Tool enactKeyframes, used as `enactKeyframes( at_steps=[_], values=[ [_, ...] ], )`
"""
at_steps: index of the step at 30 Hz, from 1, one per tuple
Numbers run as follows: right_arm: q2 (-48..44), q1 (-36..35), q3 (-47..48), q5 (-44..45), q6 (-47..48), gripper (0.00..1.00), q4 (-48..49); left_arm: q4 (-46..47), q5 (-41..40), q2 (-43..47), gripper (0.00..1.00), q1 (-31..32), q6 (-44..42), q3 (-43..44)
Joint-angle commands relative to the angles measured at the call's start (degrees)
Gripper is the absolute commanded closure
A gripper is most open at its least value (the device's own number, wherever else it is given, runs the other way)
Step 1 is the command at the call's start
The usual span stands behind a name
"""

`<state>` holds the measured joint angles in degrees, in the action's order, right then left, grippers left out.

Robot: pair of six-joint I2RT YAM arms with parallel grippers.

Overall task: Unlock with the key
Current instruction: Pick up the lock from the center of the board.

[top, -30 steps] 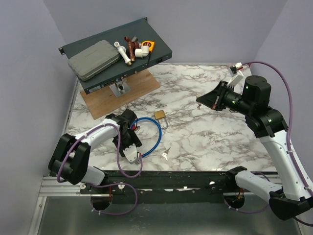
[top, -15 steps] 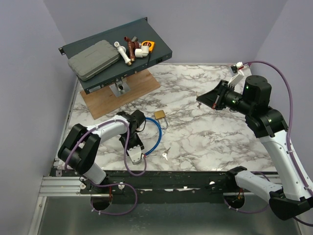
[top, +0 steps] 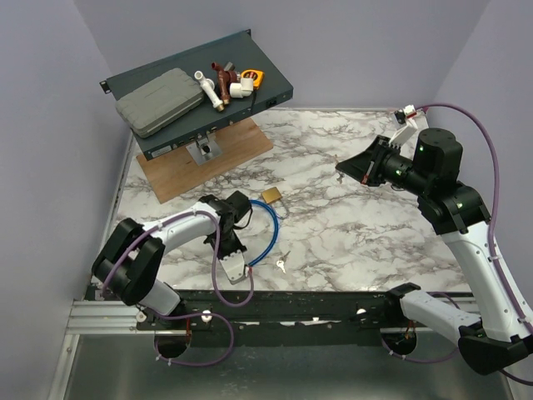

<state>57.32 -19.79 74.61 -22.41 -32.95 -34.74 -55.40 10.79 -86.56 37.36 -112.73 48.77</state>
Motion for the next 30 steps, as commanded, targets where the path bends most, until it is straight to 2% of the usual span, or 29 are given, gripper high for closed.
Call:
enactKeyframes(
  at_steps=[1, 10, 15, 21, 25, 30],
  values=[
    [-0.8, 0.0, 0.0, 0.7, 0.6, 0.99, 0.7, 3.2, 4.6, 5.0, 1.00, 0.0, 7.6, 0.7],
    [-1.0, -0.1, -1.1, -2.1, 0.5, 0.99, 2.4, 8.4, 9.9, 14.5, 1.00, 0.4, 13.6, 10.1],
    [-0.6, -0.1, -1.3, -8.7, 0.9, 0.99, 4.2, 5.4, 14.2, 17.5, 1.00, 0.6, 21.0, 19.2],
    [-1.6, -0.1, -4.7, -23.4, 2.4, 0.99, 8.5, 19.5, 19.8, 30.0, 1.00, 0.6, 26.9, 12.2],
    [-2.0, -0.1, -5.3, -27.3, 4.0, 0.99, 7.4, 26.5, 21.1, 35.9, 1.00, 0.9, 28.3, 7.2],
    [-2.1, 0.0, -2.4, -30.5, 7.2, 0.99, 3.8, 32.3, 19.5, 40.0, 1.00, 2.1, 27.2, 6.4]
  ],
)
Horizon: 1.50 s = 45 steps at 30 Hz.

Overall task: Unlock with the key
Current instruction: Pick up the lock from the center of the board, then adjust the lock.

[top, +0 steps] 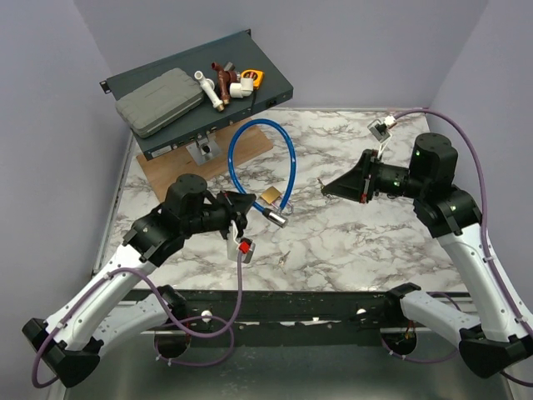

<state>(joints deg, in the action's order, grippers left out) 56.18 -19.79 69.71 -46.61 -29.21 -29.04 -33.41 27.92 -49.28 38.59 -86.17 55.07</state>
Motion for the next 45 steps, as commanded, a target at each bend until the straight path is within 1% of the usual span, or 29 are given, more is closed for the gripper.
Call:
enactKeyframes(
  at_steps=[1, 4, 8, 12, 17, 19, 22, 24, 27, 30, 34, 35, 38, 42, 45],
  values=[
    [-0.9, -0.1, 3.0, -7.4, 3.7, 0.99, -2.0, 10.1, 2.1, 2.8, 1.00, 0.9, 0.2, 1.0],
    [0.3, 0.0, 4.1, -10.6, 3.7, 0.99, -1.4, 8.9, 0.9, 3.1, 1.00, 0.9, -1.2, 3.4],
    [1.3, -0.2, 4.6, -10.2, 4.5, 0.99, -1.6, 7.8, -0.7, 4.4, 1.00, 0.8, -5.9, 5.6],
    [2.5, -0.5, 5.5, -10.5, 4.7, 0.99, -1.1, 8.2, -3.2, 4.1, 1.00, -0.1, -7.8, 9.1],
    [6.1, -2.8, 9.4, -8.8, 6.5, 0.99, -2.7, 6.2, -3.4, 2.3, 1.00, -5.1, -14.5, 13.9],
    [8.0, -3.9, 11.7, -8.0, 7.6, 0.99, -3.8, 5.1, -3.3, 0.8, 1.00, -7.0, -15.9, 17.1],
    [11.5, -7.5, 17.3, -3.2, 10.2, 0.99, -8.4, 4.2, -3.3, -0.3, 1.00, -9.5, -18.5, 20.0],
    [13.2, -10.2, 22.4, -0.5, 12.3, 0.99, -11.7, 4.6, -2.8, 0.6, 1.00, -11.0, -20.8, 19.3],
    [15.5, -14.2, 27.3, 3.5, 15.4, 0.99, -15.9, 4.4, -1.8, 3.2, 1.00, -12.2, -21.1, 17.7],
    [18.2, -19.5, 29.7, 8.5, 17.7, 0.99, -19.3, 3.5, -2.0, 4.8, 1.00, -12.6, -20.4, 16.4],
    [21.1, -27.8, 32.0, 19.0, 20.9, 0.99, -23.9, 4.0, -1.6, 5.7, 1.00, -12.9, -17.9, 14.3],
    [21.2, -29.3, 32.1, 20.2, 21.3, 0.99, -24.3, 4.2, -1.3, 5.8, 1.00, -13.0, -17.5, 13.8],
    [21.3, -31.1, 32.2, 21.9, 21.5, 0.99, -24.2, 3.2, 0.1, 6.2, 1.00, -12.9, -18.3, 12.2],
    [21.4, -31.2, 32.3, 19.6, 21.0, 0.99, -22.8, 6.1, 1.4, 6.8, 1.00, -12.9, -18.0, 9.6],
    [21.3, -31.2, 32.0, 17.9, 20.4, 0.99, -22.0, 6.2, 2.3, 7.3, 1.00, -12.9, -17.5, 9.0]
  ],
)
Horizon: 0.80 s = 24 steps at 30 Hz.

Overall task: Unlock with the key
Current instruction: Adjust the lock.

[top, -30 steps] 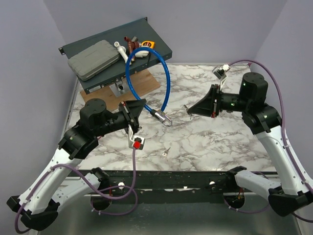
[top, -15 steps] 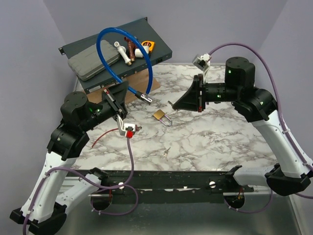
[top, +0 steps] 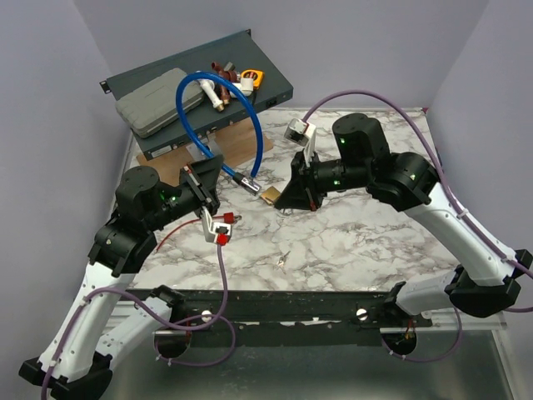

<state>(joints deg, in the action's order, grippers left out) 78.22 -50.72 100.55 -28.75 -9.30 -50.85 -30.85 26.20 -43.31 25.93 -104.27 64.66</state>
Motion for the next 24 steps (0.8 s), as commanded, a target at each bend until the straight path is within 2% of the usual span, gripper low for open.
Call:
enactKeyframes(
  at_steps=[1, 7, 12, 15, 20, 24],
  values=[
    [-1.0, -0.3, 0.8, -0.8, 0.4, 0.99, 0.2, 3.4, 4.5, 1.6, 1.00, -0.3, 0.7, -0.8],
    [-3.4, -0.3, -2.4, 1.8, 0.3, 0.99, 0.5, -0.7, 7.0, 2.0, 1.00, -0.2, 3.5, 0.6],
    [-8.5, -0.3, -5.0, 13.2, 2.9, 0.99, 0.8, -15.4, 11.4, -1.0, 1.00, 1.4, 10.9, 8.0],
    [-12.8, -0.3, -8.2, 18.0, 2.6, 0.99, 5.0, -22.0, 12.0, -2.3, 1.00, 5.1, 13.5, 9.1],
    [-17.9, -0.3, -9.7, 20.6, 1.6, 0.99, 8.9, -25.7, 10.4, -3.3, 1.00, 11.9, 17.4, 7.4],
    [-19.6, -0.3, -9.1, 25.5, 1.7, 0.99, 9.5, -29.0, 11.4, -5.4, 1.00, 14.6, 21.6, 8.9]
  ],
)
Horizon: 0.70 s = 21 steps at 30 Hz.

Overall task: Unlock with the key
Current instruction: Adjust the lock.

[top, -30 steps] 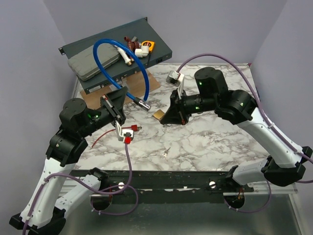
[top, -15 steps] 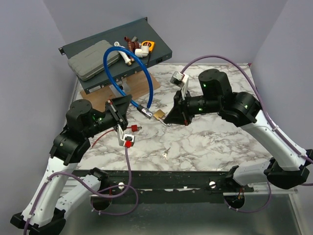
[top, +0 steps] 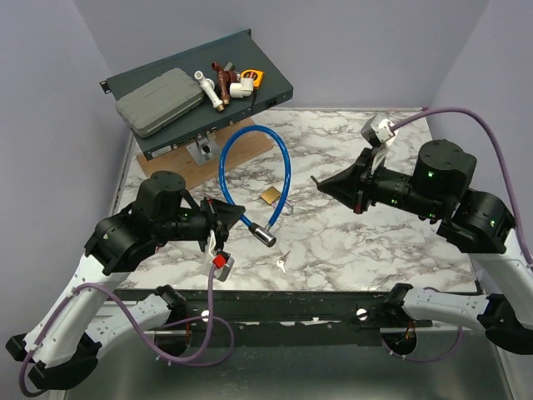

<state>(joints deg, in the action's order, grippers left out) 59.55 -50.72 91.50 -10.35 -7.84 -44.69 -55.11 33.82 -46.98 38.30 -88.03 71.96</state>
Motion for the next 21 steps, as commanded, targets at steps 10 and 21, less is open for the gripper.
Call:
enactKeyframes(
  at_steps=[10, 21],
  values=[
    [2.2, -0.3, -6.4, 9.2, -0.1, 0.99, 11.4, -9.9, 6.8, -5.2, 1.00, 3.9, 11.8, 4.0],
    [7.0, -0.3, -9.7, 10.1, 2.8, 0.99, 17.0, -14.3, 7.8, -6.3, 1.00, 5.9, 16.0, 6.2]
  ],
)
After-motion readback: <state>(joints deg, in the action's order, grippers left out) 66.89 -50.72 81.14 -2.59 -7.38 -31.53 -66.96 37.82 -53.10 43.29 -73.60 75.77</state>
